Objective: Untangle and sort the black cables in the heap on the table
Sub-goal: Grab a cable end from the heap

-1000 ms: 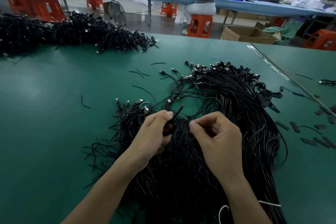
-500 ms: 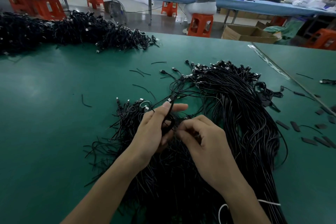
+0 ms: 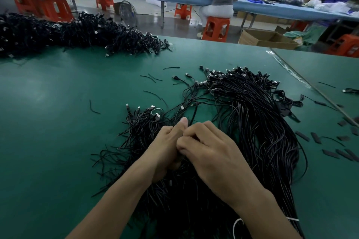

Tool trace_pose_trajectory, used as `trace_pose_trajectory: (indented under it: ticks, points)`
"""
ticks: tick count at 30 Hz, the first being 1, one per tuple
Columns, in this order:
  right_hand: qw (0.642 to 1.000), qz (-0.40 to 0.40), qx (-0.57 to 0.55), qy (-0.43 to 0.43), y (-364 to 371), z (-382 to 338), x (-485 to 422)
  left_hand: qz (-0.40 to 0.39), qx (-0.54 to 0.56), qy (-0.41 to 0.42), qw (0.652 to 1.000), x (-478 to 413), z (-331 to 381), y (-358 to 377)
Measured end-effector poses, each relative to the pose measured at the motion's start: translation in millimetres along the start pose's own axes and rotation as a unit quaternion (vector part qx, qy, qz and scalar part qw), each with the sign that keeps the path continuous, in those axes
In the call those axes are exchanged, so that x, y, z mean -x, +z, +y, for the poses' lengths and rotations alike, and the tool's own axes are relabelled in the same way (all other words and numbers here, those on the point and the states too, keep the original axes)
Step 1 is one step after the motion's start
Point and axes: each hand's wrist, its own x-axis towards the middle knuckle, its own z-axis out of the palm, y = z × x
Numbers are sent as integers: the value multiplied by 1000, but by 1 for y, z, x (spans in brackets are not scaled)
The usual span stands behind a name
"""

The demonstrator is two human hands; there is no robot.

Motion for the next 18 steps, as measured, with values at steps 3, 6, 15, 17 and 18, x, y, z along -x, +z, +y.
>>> trace_pose_trajectory:
  ticks: [3, 6, 15, 17, 18]
  points:
    - [999, -20, -13, -28, -4, 3, -6, -50, 6, -83, 995, 3, 0, -2]
    - [998, -33, -59, 7, -6, 5, -7, -51, 40, -148, 987, 3, 1, 2]
    - [949, -52, -261, 172, -5, 23, -2, -209, 21, -96, 973, 6, -2, -6]
    - [947, -69, -259, 178, -6, 24, -1, -257, -54, -45, 964, 7, -1, -9]
    - [948, -76, -251, 179, -7, 25, 0, -266, -82, -30, 960, 8, 0, -8]
